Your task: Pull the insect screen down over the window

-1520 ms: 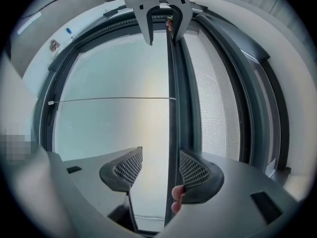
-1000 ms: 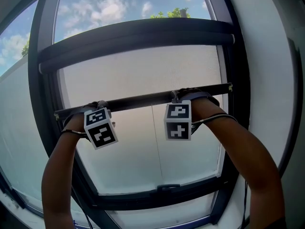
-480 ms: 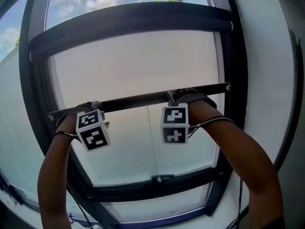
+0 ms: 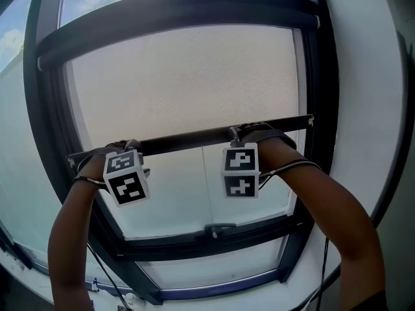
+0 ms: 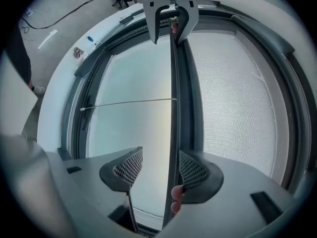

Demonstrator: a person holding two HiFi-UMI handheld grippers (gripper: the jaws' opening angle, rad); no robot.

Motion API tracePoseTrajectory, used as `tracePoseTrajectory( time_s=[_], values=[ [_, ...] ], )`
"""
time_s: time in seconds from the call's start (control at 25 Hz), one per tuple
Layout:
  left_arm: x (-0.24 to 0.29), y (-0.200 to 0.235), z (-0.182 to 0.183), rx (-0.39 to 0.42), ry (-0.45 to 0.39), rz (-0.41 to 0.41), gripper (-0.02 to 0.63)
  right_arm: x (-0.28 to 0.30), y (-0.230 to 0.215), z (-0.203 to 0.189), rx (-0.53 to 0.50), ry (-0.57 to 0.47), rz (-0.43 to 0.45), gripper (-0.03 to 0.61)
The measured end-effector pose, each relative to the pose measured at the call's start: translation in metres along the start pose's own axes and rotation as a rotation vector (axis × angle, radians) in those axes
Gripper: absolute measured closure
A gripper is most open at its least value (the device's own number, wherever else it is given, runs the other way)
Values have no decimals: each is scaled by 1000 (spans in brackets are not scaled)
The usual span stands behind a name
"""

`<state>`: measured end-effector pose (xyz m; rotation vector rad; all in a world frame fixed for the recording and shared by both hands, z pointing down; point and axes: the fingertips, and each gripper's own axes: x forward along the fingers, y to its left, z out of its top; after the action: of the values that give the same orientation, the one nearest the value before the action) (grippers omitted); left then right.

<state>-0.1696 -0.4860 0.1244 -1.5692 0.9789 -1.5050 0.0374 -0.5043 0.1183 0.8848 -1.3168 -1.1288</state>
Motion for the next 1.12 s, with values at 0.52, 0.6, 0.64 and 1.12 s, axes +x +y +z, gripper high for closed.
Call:
tracePoseTrajectory(
  time_s=[0.52, 0.6, 0.64, 1.12],
  values=[
    [28, -46, -4, 11, 3, -27, 423, 17, 52, 7, -6, -21, 113, 350],
    [29, -45, -5, 9, 9, -4, 423, 17, 51, 9, 27, -49, 128, 350],
    [30, -46, -5, 5, 7, -1, 422, 17, 51, 9, 34, -53, 132, 350],
    [50, -99, -4, 7, -7, -115, 423, 28, 107, 12, 20, -55, 201, 350]
  ],
)
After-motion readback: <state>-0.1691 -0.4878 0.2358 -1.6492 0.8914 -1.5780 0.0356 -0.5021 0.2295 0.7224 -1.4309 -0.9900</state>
